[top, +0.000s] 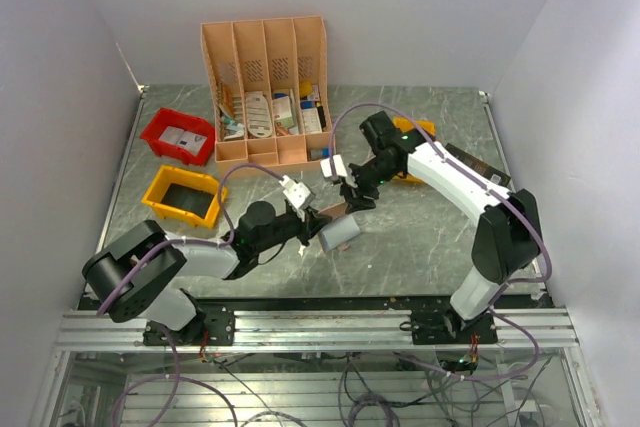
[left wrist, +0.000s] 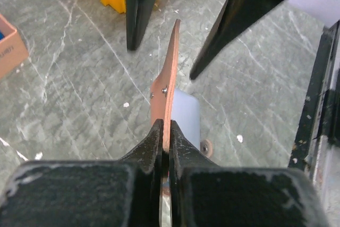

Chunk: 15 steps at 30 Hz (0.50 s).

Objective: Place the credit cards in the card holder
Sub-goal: Open the card holder at the center of the board.

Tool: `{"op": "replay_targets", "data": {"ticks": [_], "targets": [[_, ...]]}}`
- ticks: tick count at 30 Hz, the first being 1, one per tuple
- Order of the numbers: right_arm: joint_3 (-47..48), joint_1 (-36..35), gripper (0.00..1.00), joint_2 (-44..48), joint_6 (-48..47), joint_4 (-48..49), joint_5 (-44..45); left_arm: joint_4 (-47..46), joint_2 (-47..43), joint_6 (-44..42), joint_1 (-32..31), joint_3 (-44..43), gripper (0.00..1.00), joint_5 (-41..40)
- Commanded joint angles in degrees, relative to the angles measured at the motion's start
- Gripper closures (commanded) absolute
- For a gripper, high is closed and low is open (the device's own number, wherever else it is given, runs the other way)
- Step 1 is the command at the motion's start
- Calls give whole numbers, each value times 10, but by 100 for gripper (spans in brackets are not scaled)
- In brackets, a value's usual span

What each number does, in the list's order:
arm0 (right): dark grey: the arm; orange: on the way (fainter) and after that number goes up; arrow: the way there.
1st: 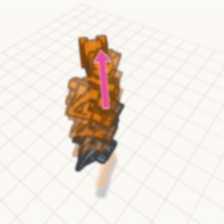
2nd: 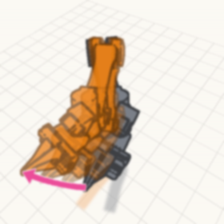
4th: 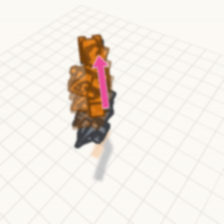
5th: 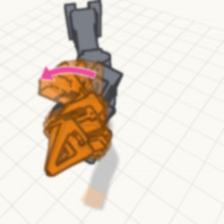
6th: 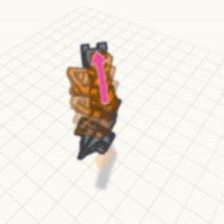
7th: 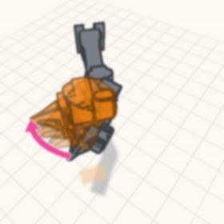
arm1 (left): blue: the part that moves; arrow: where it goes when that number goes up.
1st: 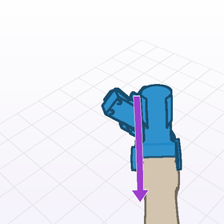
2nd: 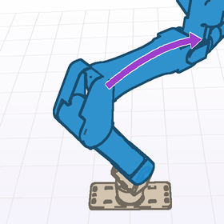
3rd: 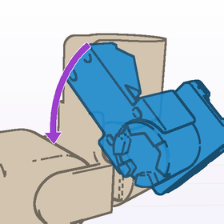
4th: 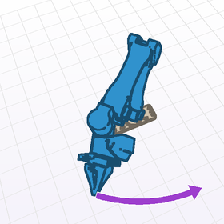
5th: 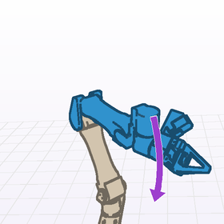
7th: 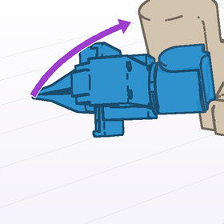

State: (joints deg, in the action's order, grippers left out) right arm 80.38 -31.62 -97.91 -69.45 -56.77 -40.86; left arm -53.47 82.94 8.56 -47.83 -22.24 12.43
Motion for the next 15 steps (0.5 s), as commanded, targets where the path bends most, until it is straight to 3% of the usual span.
{"op": "replay_targets", "data": {"ticks": [1,6,8,11,13,15], "targets": [[-18,69,44,62,115,93,-27,-133,-13,131,0,38,93,-67],[-83,165,18,128,181,163,-151,-158,-6,358,-6,77,93,-207],[-142,175,1,135,257,231,-215,-197,16,437,-23,91,93,-265],[-274,194,0,150,404,392,-295,-289,58,495,-57,103,93,-362],[-290,196,0,147,421,398,-263,-328,87,524,-79,102,93,-435],[-283,196,7,128,443,385,-246,-389,128,538,-99,98,93,-493]]}}
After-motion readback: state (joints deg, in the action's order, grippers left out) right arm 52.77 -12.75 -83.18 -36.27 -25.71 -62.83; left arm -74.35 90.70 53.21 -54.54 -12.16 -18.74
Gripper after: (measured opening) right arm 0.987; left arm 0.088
